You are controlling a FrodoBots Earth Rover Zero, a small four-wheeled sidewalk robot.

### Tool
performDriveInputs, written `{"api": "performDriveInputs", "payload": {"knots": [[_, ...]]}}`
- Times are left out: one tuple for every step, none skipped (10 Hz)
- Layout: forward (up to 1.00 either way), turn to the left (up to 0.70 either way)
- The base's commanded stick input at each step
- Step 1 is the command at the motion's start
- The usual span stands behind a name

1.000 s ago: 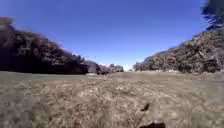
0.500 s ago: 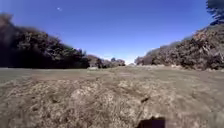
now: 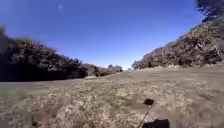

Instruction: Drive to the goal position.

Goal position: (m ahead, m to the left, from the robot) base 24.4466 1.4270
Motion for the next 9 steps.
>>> {"api": "performDriveInputs", "payload": {"knots": [[1.00, 0.00], [1.00, 0.00], [1.00, 0.00], [1.00, 0.00], [1.00, 0.00], [1.00, 0.00], [1.00, 0.00], [1.00, 0.00], [1.00, 0.00]]}}
